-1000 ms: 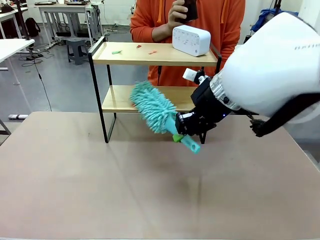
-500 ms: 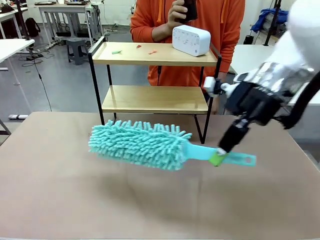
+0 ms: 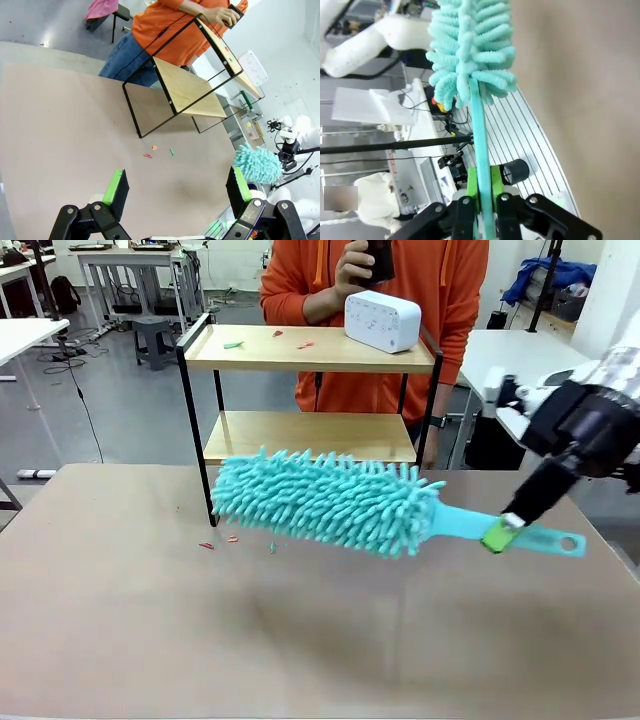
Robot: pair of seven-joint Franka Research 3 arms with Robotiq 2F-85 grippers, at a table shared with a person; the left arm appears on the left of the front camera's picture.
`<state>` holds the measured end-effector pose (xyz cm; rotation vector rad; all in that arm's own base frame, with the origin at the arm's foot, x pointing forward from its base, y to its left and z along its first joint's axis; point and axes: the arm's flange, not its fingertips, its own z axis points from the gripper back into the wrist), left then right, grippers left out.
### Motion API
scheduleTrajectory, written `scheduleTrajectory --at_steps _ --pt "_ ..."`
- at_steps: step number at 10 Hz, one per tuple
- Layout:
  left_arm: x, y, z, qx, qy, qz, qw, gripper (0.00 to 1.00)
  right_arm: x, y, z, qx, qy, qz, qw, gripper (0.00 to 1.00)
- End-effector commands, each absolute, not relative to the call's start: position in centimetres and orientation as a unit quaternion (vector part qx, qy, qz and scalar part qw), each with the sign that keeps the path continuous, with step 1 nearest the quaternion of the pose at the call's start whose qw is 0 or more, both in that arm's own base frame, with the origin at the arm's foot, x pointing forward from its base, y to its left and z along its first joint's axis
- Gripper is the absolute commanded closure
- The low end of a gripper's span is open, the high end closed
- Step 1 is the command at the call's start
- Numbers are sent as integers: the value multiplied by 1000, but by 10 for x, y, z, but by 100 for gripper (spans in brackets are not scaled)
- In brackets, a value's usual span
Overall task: Clean the shelf.
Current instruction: Clean the specific tier of the Shelf with the Duster once objects are removed.
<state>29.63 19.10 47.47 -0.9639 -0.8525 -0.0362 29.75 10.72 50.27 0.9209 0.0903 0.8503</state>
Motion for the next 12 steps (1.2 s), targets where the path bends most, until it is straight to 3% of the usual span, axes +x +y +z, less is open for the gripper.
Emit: scheduleTrajectory --at_steps 1,3,5,7,9,10,11,12 --pt "298 189 474 -451 -409 -25 793 0 263 32 538 471 6 388 792 100" --pt "298 189 474 -451 -409 -25 793 0 215 -57 559 468 -78 281 834 100" --pt "298 189 474 -451 -409 -25 793 0 177 -115 552 496 -161 180 834 100" --pt "298 189 474 -451 -409 -25 793 0 160 -140 528 465 -176 21 867 100" --pt "298 189 474 -451 -409 -25 793 0 185 -140 501 388 -139 -115 904 100" --pt "298 189 474 -451 -409 -25 793 0 211 -118 491 340 -111 -135 924 100" --pt "298 189 474 -451 -409 -25 793 0 162 -168 511 410 -178 -48 893 100" --pt "298 189 474 -451 -409 -25 793 0 162 -168 511 410 -178 -48 893 100"
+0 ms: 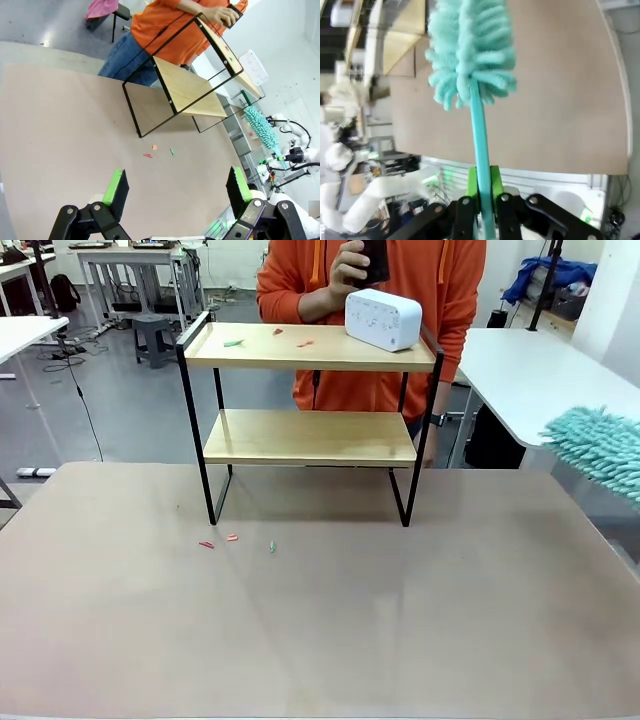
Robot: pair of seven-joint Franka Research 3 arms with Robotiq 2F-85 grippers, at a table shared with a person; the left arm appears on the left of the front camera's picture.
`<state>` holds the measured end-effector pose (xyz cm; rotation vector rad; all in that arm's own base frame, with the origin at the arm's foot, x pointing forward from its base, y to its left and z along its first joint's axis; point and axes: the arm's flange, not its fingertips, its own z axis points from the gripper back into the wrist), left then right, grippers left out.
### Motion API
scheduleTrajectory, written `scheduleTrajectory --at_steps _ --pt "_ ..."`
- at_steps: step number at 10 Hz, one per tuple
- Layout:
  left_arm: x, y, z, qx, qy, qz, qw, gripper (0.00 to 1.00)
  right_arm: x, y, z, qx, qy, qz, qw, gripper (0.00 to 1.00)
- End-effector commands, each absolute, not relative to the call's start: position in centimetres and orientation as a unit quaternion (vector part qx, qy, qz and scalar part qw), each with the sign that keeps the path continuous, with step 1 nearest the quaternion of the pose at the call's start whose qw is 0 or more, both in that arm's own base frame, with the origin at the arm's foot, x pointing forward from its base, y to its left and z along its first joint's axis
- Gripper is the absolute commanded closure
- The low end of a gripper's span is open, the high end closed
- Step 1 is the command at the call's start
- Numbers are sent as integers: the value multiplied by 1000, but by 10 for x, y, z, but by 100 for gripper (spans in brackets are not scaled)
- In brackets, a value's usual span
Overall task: Clean the shelf.
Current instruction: Clean the specific tier of the Shelf with the Duster once objects are removed, then clean the remaining tier of the Shelf with the Duster once objects are removed.
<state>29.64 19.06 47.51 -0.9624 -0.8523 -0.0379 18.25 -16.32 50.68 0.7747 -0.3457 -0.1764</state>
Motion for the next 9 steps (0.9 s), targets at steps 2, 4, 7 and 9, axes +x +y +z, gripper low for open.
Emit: scheduleTrajectory --at_steps 2,4,7,9 --pt "298 189 474 -451 -409 -25 793 0 162 -168 511 410 -178 -48 893 100" --pt "298 189 474 -451 -409 -25 793 0 162 -168 511 410 -178 -48 893 100" --pt "298 189 474 -451 -409 -25 793 0 162 -168 511 410 -178 -48 893 100" --pt "298 189 474 -451 -409 -25 793 0 162 -168 511 410 -178 -48 893 100"
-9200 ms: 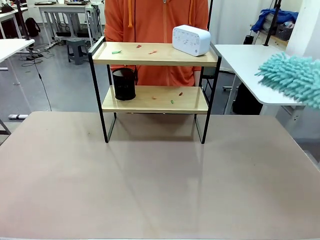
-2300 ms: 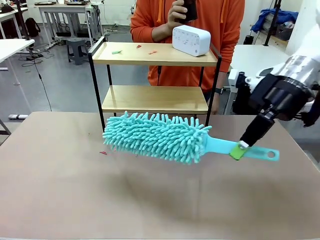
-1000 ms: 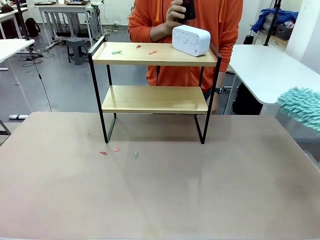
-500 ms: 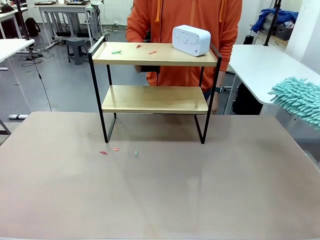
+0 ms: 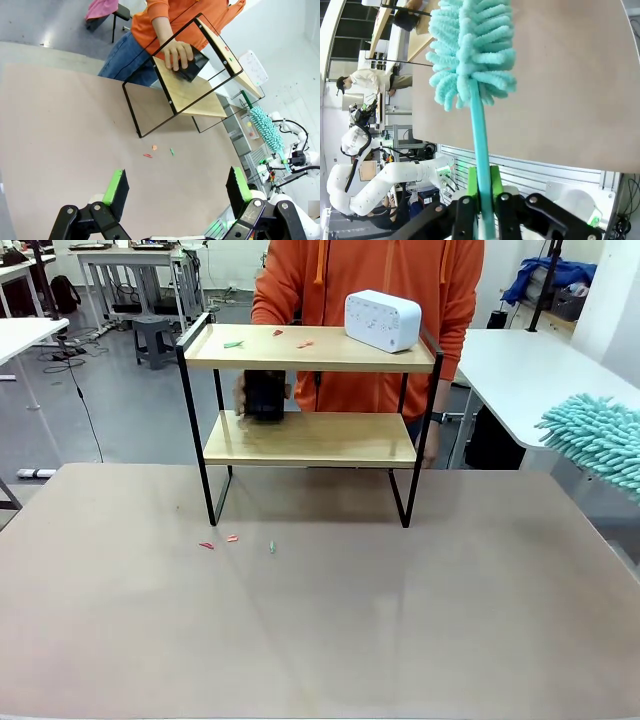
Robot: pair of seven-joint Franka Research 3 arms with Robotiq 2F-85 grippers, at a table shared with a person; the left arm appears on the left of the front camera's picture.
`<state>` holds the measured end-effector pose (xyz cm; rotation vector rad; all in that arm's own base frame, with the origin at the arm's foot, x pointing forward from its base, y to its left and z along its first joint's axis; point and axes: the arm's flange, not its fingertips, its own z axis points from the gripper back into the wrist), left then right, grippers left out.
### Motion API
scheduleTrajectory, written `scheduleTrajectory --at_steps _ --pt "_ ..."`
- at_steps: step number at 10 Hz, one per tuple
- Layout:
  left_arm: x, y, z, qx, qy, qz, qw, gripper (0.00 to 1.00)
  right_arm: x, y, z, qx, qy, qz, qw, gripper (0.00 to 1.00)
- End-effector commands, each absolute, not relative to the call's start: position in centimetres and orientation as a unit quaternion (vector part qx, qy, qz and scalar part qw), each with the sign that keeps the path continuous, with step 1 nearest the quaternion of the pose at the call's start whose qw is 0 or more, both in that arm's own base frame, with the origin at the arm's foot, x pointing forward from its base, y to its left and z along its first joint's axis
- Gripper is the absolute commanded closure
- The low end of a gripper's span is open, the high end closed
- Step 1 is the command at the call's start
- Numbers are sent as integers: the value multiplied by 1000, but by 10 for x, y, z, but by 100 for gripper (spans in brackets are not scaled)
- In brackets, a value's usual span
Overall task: Clean the shelf.
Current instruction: Clean the remaining tier of the Shelf with the Duster once objects are removed.
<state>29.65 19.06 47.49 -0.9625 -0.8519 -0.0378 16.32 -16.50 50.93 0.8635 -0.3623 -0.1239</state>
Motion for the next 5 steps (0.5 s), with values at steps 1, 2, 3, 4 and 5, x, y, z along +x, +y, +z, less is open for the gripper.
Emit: scheduleTrajectory --at_steps 1,2,3,4,5 --pt "298 189 474 -451 -409 -25 793 0 162 -168 511 410 -178 -48 893 100" --pt "298 189 474 -451 -409 -25 793 0 162 -168 511 410 -178 -48 893 100" --pt "298 189 474 -451 -409 -25 793 0 162 -168 511 410 -178 -48 893 100" --pt "298 189 474 -451 -409 -25 793 0 162 -168 511 410 -178 -48 893 100" --pt "298 189 474 -451 -409 -25 793 0 162 -168 511 410 -178 -48 893 100"
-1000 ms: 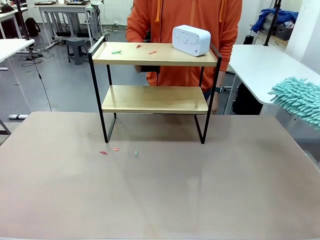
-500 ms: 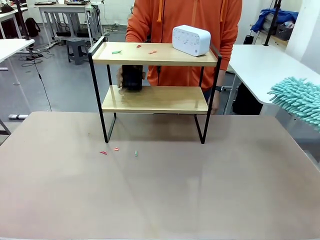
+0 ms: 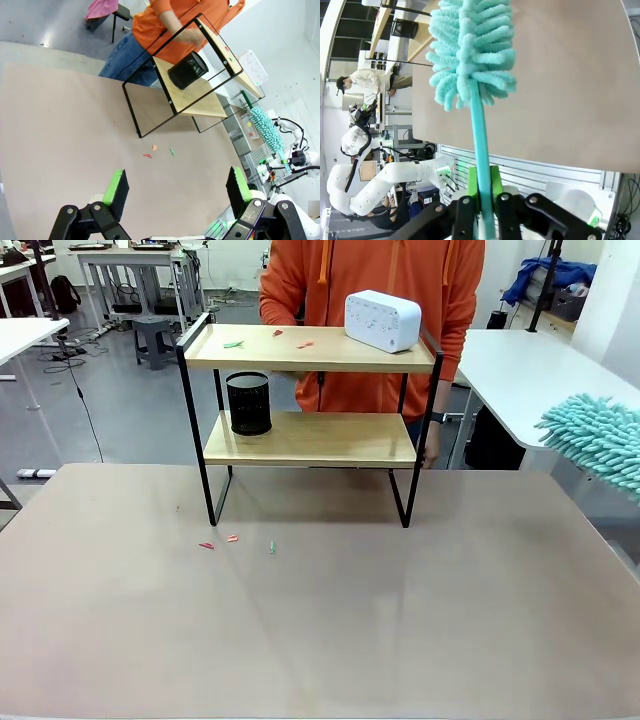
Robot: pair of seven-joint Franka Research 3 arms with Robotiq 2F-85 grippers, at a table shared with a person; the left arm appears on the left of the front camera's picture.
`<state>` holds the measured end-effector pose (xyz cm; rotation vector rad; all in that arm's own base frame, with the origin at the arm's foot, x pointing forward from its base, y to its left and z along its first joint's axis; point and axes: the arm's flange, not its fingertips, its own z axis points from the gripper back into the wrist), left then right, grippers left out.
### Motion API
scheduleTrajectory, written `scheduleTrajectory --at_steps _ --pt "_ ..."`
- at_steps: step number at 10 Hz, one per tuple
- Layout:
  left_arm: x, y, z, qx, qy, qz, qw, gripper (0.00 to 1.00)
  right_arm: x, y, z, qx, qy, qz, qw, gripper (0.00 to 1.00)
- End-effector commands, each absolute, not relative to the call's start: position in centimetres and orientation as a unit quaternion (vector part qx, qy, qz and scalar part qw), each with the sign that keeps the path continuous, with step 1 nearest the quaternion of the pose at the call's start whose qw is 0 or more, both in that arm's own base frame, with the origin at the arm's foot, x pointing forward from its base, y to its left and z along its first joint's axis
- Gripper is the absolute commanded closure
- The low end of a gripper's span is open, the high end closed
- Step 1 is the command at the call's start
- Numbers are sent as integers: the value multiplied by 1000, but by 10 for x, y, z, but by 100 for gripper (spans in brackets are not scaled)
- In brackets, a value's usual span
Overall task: Clean the shelf.
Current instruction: Clean the remaining tier of the Shelf with the Duster once objects are removed.
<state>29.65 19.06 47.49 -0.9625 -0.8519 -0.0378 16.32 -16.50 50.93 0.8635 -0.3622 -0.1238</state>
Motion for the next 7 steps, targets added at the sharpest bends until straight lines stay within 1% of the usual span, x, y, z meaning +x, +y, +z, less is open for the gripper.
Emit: scheduleTrajectory --at_steps 1,7 --pt "298 189 474 -451 -409 -25 793 0 162 -168 511 410 -178 -48 893 100" --pt "298 189 474 -451 -409 -25 793 0 162 -168 511 410 -178 -48 893 100"
